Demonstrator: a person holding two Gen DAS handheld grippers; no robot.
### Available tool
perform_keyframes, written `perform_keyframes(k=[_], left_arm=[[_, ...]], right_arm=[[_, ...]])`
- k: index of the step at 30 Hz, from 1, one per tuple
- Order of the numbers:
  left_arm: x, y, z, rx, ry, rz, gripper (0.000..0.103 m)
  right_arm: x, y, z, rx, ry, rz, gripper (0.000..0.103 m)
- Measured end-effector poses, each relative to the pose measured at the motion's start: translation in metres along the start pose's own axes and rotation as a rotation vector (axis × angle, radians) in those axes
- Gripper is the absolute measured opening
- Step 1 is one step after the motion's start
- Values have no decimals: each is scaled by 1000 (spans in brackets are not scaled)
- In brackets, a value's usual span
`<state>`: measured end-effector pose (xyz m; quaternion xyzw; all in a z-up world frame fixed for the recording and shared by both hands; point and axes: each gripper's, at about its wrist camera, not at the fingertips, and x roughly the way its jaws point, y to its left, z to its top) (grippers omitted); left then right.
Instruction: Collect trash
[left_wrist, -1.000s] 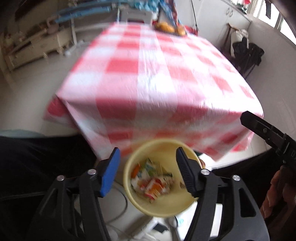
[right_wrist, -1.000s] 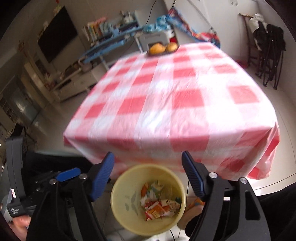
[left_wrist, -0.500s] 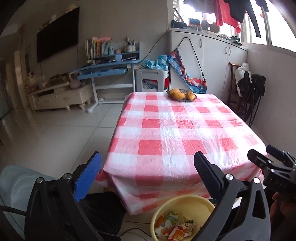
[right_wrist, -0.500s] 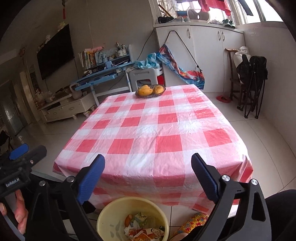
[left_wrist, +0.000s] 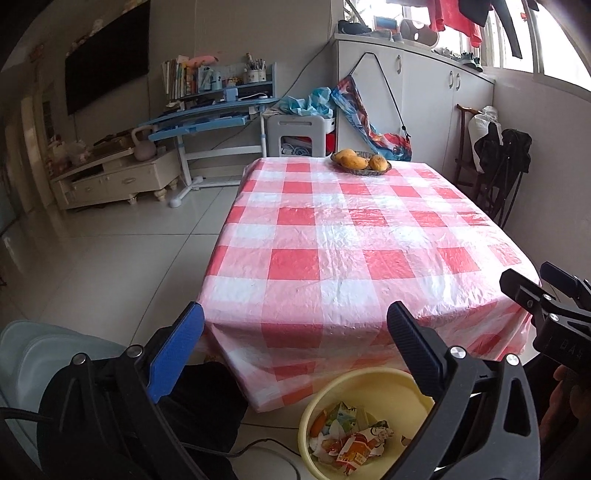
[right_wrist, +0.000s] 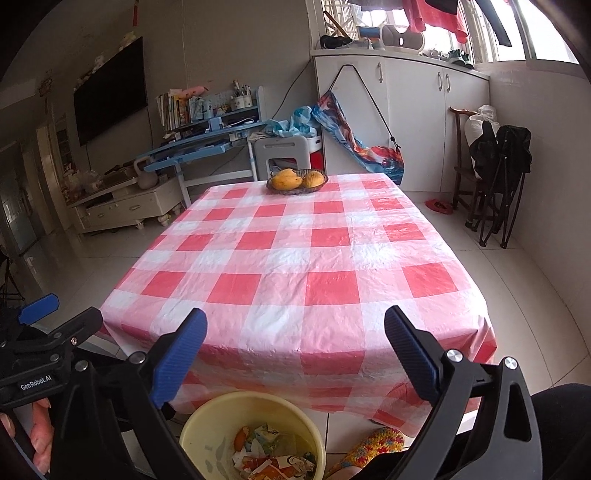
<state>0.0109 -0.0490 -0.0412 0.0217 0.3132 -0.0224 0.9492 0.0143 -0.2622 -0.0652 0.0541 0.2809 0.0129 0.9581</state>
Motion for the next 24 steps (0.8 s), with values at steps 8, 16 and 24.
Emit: perform_keyframes(k=[8, 16, 24], left_arm=[[-1, 3, 0, -14, -4, 1, 96], [0, 4, 0, -14, 4, 10, 96], [-1, 2, 0, -1, 0, 8, 96]], right_arm=[[0, 0, 0, -1, 0, -3, 93], [1, 0, 1, -5, 3, -9, 94], [2, -1, 2, 2, 2, -9, 95]])
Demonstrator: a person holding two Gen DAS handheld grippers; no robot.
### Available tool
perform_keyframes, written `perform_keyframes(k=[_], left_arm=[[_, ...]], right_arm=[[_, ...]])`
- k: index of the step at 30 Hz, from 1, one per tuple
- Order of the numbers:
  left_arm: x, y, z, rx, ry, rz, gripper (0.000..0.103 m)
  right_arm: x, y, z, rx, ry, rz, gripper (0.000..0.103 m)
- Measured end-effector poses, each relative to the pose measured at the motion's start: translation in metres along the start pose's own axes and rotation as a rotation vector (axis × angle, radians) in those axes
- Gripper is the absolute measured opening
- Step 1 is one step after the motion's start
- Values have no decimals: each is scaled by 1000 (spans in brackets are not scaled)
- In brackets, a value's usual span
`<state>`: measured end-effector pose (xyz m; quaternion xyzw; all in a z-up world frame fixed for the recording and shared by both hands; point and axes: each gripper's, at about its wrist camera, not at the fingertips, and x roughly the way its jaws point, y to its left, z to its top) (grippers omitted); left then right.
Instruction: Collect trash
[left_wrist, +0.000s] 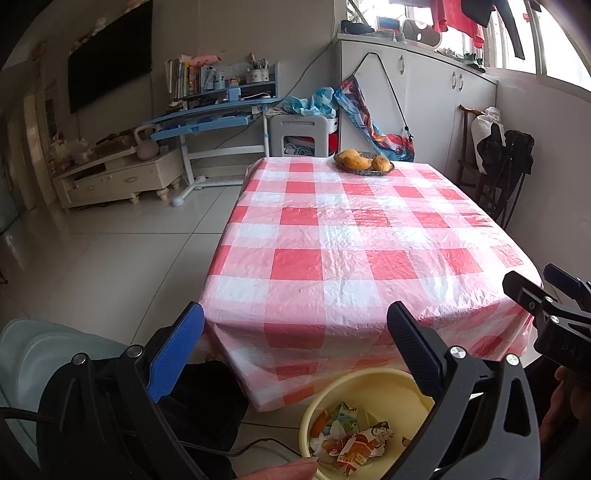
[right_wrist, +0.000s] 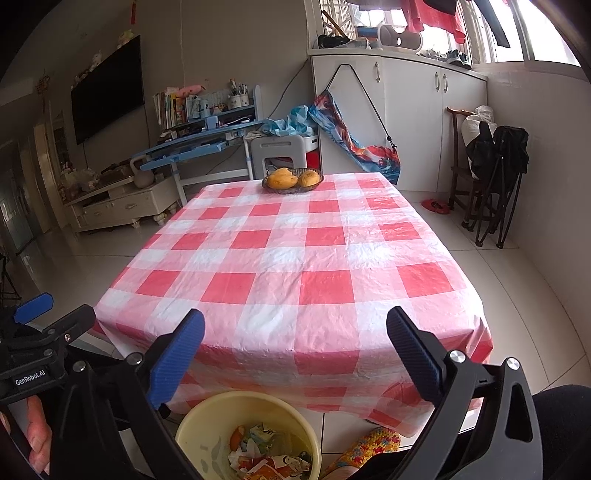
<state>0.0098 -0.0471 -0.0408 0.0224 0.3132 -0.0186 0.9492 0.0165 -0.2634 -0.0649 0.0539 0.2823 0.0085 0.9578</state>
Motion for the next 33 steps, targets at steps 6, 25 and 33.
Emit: perform_keyframes(k=[6, 25, 33], left_arm=[[-2, -4, -1, 14, -6, 1, 96], [-5, -1, 1, -1, -17, 0, 96], [-6, -1, 1, -1, -24, 0, 96]], right_arm=[[-1, -2, 1, 8, -3, 1, 95], [0, -1, 0, 6, -3, 0, 95], [0, -1, 1, 4, -4, 0, 95]])
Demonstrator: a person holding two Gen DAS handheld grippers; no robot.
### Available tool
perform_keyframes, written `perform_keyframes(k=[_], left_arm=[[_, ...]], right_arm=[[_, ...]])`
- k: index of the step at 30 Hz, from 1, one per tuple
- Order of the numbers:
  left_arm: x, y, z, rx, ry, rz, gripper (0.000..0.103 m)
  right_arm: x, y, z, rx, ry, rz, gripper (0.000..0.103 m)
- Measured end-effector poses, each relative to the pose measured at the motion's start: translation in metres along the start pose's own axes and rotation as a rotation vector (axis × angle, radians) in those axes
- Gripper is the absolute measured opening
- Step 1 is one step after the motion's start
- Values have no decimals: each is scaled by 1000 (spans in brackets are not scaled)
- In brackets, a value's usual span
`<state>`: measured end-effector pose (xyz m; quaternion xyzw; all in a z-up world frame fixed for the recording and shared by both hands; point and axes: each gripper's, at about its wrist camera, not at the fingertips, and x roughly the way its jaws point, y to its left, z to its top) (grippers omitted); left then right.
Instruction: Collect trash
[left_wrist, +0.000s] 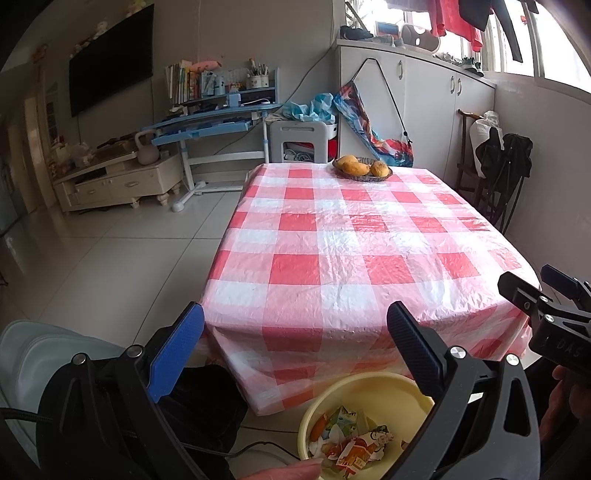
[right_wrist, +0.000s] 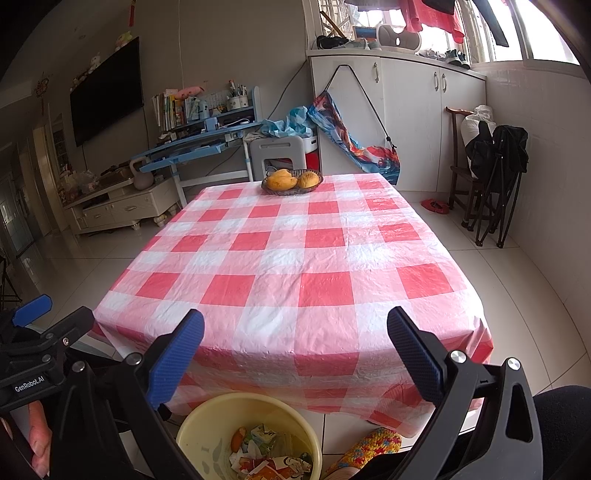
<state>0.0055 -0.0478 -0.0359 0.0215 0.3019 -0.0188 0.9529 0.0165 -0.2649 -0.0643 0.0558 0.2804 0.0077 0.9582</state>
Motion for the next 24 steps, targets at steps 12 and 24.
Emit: perform_keyframes(k=[12, 24], left_arm=[[-2, -1, 0, 2, -4, -1, 96], [-2, -1, 0, 4, -6, -1, 96]], right_arm=[[0, 0, 0, -1, 1, 0, 95], [0, 0, 0, -1, 1, 0, 95]])
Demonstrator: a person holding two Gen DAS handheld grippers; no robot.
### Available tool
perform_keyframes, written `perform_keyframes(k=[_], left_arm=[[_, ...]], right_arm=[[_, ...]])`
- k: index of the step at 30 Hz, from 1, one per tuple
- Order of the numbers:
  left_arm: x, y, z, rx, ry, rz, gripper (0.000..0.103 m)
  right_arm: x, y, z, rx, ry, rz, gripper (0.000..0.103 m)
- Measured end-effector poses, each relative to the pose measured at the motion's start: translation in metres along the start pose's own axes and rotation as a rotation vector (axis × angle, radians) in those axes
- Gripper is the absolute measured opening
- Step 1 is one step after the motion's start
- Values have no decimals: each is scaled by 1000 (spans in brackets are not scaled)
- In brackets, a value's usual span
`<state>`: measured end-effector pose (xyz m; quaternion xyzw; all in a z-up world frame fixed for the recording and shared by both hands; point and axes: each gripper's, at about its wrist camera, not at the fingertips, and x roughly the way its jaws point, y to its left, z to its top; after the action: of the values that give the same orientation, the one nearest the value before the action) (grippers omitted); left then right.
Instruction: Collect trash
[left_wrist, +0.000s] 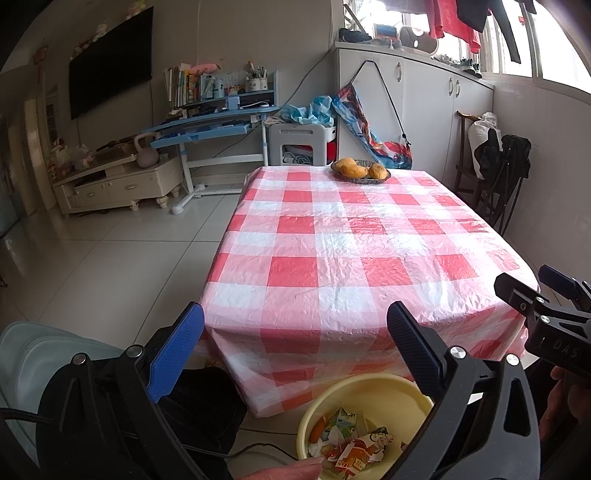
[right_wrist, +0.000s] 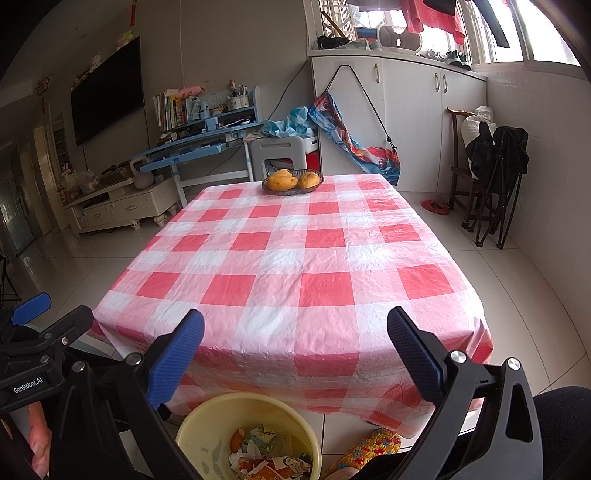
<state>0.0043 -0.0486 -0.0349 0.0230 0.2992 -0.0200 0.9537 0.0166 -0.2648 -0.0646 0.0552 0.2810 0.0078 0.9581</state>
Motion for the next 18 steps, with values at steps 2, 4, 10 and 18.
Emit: perform_keyframes(k=[2, 4, 10, 18], left_arm=[[0, 0, 0, 1, 1, 0, 96], [-1, -1, 1, 3, 0, -1, 96], [-1, -2, 1, 4, 0, -1, 96], [-3, -6, 4, 15, -6, -3, 96]], right_arm=[[0, 0, 0, 1, -1, 0, 95], [0, 0, 0, -1, 1, -1, 95], [0, 0, 0, 4, 0, 0, 95], [1, 2, 1, -13, 3, -5, 95]])
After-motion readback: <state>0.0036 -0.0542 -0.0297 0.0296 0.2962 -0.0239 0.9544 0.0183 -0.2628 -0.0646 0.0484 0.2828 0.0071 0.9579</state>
